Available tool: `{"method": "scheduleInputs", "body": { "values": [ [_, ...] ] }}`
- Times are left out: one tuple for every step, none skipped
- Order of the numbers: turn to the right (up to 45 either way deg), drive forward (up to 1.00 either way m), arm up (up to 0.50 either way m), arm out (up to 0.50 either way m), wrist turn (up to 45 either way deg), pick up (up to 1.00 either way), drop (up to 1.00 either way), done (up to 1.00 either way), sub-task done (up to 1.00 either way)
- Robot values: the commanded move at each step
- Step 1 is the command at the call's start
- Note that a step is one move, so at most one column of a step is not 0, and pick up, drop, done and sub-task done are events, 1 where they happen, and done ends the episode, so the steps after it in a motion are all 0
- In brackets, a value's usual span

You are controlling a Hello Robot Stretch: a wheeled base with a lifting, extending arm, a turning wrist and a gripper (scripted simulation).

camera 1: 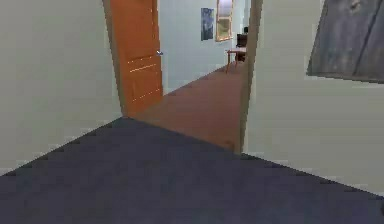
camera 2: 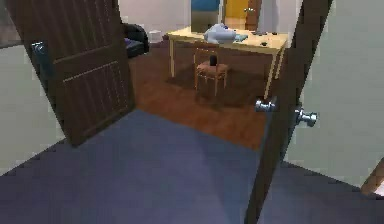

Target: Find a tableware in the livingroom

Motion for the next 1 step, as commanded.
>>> {"method": "scheduleInputs", "body": {
  "values": [
    [45.0, 0.0, 0.0, 0.0, 0.0, 0.0, 0.0, 0.0, 0.0]
  ]
}}
